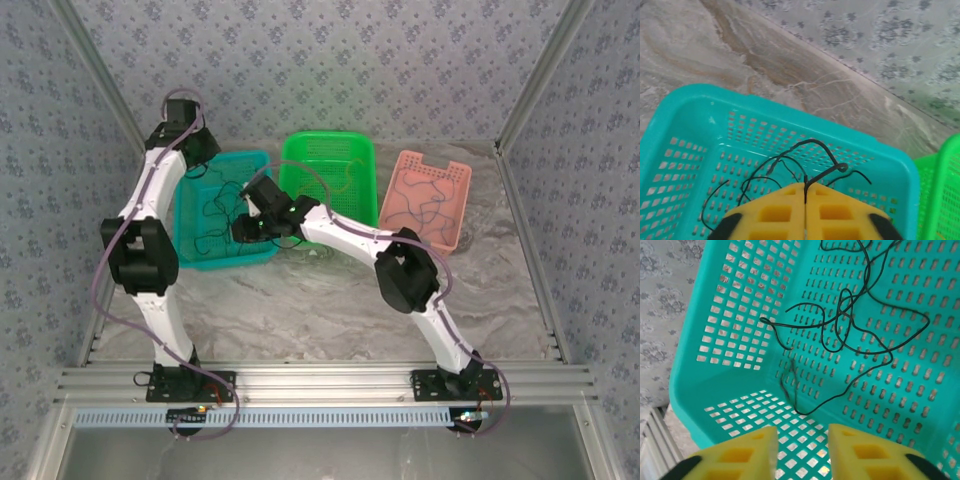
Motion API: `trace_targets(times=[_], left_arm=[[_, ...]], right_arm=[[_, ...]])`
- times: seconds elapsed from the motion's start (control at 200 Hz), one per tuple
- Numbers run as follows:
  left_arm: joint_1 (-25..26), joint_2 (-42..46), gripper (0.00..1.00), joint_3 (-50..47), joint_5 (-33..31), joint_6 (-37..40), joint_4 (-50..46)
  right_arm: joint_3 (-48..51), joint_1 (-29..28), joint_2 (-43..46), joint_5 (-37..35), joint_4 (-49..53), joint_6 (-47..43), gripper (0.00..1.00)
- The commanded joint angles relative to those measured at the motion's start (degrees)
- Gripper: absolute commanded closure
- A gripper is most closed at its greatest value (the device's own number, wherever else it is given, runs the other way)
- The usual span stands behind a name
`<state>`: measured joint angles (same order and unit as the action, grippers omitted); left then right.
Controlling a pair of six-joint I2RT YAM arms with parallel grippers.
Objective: Untangle the cables
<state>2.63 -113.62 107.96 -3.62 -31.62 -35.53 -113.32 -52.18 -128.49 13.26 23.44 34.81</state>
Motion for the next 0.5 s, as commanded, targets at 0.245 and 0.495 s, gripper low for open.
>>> trace_targets(times=[0.245, 0.495], left_arm=[[0.99, 24.08, 0.2, -22.32, -14.83, -5.13, 6.43], [1.68, 43.37, 0.01, -37.21, -10.54, -3.39, -0.53]], right_arm=[[20.13, -0.9, 23.7, -15.74, -7.26, -1.49, 0.45], [44.01, 0.71, 48.42, -29.31, -9.81, -1.53, 0.01]])
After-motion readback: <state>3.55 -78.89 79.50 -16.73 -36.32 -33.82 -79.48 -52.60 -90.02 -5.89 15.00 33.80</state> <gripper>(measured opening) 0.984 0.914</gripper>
